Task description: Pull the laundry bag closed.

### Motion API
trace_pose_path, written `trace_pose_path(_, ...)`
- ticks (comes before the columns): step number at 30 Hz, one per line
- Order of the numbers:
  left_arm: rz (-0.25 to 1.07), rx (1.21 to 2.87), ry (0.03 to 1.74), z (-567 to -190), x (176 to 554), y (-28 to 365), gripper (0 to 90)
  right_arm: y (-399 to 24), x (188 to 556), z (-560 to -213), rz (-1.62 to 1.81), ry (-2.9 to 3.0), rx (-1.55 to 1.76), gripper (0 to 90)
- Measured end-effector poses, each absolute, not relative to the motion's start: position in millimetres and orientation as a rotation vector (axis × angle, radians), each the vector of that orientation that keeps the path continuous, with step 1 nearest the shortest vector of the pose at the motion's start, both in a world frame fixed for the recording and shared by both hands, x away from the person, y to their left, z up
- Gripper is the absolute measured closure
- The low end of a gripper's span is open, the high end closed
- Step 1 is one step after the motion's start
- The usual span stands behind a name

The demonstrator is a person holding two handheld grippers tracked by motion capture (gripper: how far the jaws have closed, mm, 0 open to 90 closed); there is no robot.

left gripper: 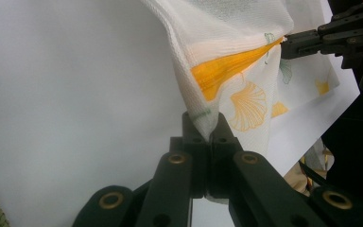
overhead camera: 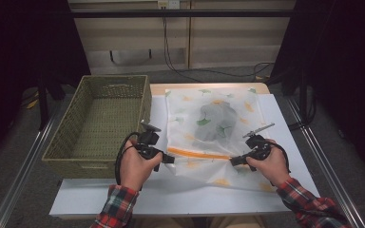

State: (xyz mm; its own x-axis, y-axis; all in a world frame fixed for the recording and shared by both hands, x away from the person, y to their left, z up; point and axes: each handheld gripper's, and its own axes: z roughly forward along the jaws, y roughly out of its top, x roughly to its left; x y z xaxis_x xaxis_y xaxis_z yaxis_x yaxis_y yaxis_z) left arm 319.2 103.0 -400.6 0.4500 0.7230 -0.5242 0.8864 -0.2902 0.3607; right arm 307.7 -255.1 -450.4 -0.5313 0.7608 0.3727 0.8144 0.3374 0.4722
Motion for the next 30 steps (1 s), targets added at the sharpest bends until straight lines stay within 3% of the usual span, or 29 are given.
trace_pose_path(30,-0.366,2.092,1.343,-400.6,318.8,103.3,88.7,-273.3,304.8,-452.5,-0.946,-2.48,-1.51,90.0)
